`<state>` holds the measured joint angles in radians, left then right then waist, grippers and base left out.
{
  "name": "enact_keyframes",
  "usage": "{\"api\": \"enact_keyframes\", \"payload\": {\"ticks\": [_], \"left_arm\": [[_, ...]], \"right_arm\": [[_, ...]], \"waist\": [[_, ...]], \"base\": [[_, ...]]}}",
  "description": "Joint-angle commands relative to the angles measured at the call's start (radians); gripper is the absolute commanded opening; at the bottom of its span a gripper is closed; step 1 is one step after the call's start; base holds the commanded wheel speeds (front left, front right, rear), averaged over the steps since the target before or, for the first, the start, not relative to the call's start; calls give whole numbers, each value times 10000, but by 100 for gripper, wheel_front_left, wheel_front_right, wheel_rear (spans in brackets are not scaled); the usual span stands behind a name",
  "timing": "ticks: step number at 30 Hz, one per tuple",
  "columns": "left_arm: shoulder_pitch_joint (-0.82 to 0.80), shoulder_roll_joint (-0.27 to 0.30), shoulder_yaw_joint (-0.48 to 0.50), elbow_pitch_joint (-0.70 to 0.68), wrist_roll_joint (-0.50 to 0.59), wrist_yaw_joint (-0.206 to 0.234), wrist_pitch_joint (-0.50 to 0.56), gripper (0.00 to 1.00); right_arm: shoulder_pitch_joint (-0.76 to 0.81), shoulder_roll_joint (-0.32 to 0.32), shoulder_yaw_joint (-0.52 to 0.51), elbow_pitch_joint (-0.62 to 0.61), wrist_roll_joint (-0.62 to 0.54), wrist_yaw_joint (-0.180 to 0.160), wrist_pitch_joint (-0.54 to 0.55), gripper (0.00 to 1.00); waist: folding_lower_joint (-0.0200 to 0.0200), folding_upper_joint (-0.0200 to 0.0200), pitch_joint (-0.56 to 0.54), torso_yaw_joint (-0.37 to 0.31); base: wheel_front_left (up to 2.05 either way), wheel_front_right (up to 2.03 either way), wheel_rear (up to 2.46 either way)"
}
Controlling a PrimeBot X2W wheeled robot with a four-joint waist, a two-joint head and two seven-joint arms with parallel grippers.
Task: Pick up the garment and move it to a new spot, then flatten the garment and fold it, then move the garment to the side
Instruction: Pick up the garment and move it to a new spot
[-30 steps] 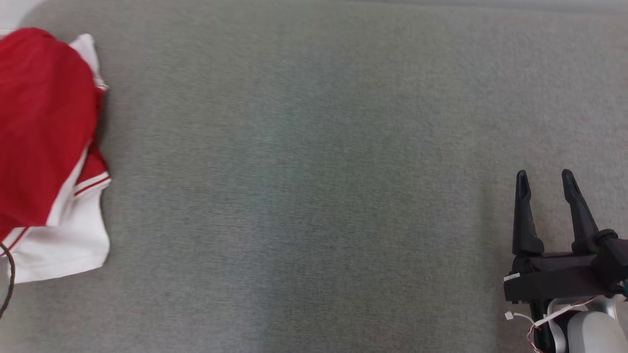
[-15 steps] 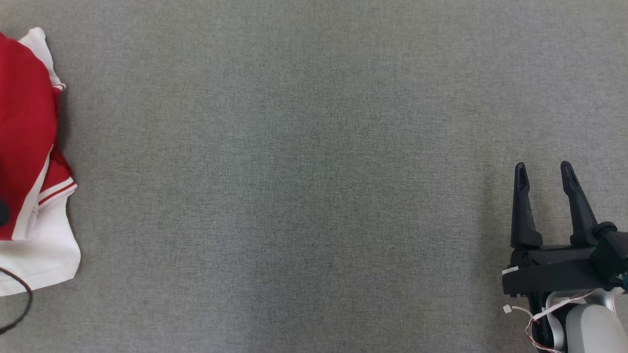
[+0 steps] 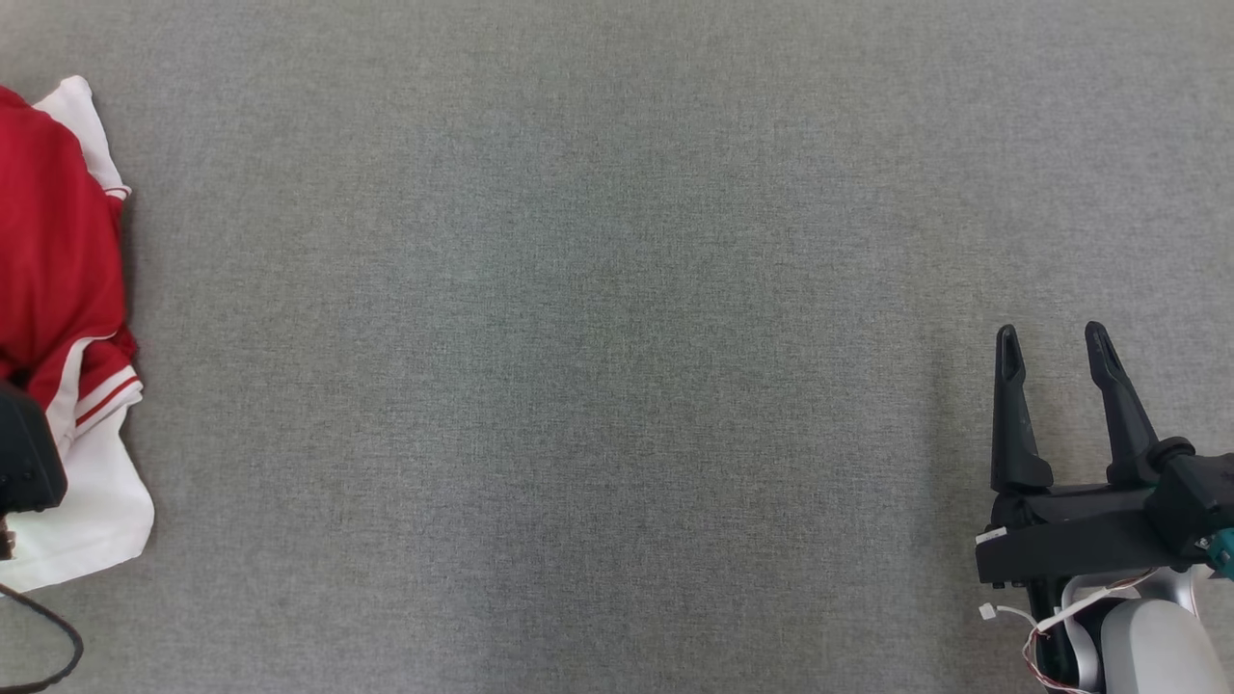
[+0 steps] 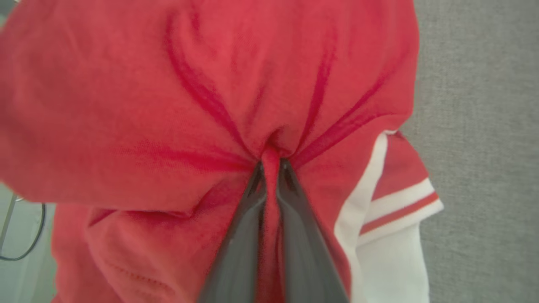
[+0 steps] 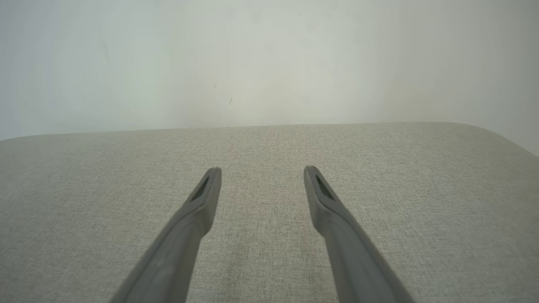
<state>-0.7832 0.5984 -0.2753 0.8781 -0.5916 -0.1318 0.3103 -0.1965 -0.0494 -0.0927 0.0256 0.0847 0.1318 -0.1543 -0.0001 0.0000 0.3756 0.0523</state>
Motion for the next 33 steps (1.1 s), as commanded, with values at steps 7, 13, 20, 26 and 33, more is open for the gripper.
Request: {"api": "enact_keyframes", "payload": {"ticks": [7, 13, 20, 26, 33], "left_arm": [[-604, 180, -302, 222, 660, 145, -1940, 0], [-1389, 326, -299, -155, 1005, 262, -3490, 0], [-2607, 297, -347, -1391, 1087, 171, -4287, 0], [-3564, -216, -844, -2975, 1151, 111, -3991, 0], [-4319, -1127, -1674, -4554, 1117, 50, -3352, 0]], "right_arm": [[163, -16, -53, 180, 96, -21, -95, 100], [318, -16, 58, 501, 288, -21, -232, 100], [496, -16, 194, 977, 612, -21, -492, 100], [561, -16, 228, 1350, 853, -21, -702, 100], [463, -16, 517, 1791, 1217, -21, -954, 100]], "waist": [[1, 0, -470, 167], [1, 0, -1108, 395], [1, 0, -1730, 304], [1, 0, -2032, -91], [1, 0, -2210, -972]], "base": [[0, 0, 0], [0, 0, 0], [0, 0, 0], [0, 0, 0], [0, 0, 0]]}}
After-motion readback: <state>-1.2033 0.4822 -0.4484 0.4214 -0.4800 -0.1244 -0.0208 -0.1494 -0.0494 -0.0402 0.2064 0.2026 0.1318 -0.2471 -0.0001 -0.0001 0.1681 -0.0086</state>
